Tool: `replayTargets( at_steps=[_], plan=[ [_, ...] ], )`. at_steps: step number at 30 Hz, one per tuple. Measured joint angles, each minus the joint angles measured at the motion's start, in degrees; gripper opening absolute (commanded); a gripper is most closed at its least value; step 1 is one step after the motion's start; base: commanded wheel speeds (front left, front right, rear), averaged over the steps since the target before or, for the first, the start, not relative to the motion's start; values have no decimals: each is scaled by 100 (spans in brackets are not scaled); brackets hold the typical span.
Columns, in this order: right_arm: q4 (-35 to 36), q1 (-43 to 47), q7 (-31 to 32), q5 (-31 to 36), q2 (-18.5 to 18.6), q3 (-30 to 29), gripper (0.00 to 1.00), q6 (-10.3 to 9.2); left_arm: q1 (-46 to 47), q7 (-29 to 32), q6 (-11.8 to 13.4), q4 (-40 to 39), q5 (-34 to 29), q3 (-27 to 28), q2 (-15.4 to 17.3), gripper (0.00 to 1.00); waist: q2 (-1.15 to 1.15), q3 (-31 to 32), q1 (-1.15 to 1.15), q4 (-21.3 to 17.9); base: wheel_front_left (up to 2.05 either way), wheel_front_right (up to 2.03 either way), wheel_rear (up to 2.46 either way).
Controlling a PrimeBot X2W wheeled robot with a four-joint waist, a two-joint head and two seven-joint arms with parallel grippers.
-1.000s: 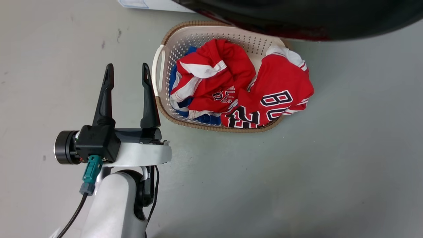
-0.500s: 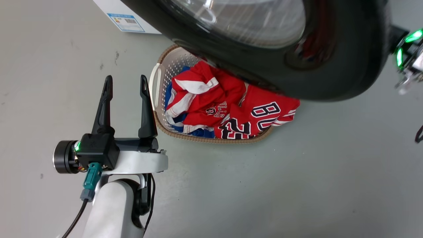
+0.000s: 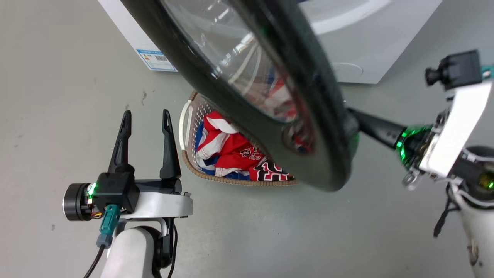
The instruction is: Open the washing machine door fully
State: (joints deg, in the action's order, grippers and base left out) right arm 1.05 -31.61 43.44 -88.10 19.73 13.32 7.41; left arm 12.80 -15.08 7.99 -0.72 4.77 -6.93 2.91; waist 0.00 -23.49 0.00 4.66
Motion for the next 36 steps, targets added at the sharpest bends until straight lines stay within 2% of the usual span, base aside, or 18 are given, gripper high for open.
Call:
replayTargets(
  at_steps=[14, 24, 36],
  plan=[
    [757, 1238, -147, -7, -368, 583, 0, 0, -379, 0, -46, 81, -49, 31, 1, 100, 0, 603, 0, 24, 0, 0, 0],
    [736, 1588, -252, 86, -609, 1028, 0, 0, -535, 0, -79, 103, -67, 57, 0, 100, 0, 819, 0, 43, 0, 0, 0],
    [480, 1762, -422, 43, -873, 1300, 0, 0, -664, 0, -102, 133, -103, 122, 0, 100, 0, 1002, 0, 57, 0, 0, 0]
  ],
)
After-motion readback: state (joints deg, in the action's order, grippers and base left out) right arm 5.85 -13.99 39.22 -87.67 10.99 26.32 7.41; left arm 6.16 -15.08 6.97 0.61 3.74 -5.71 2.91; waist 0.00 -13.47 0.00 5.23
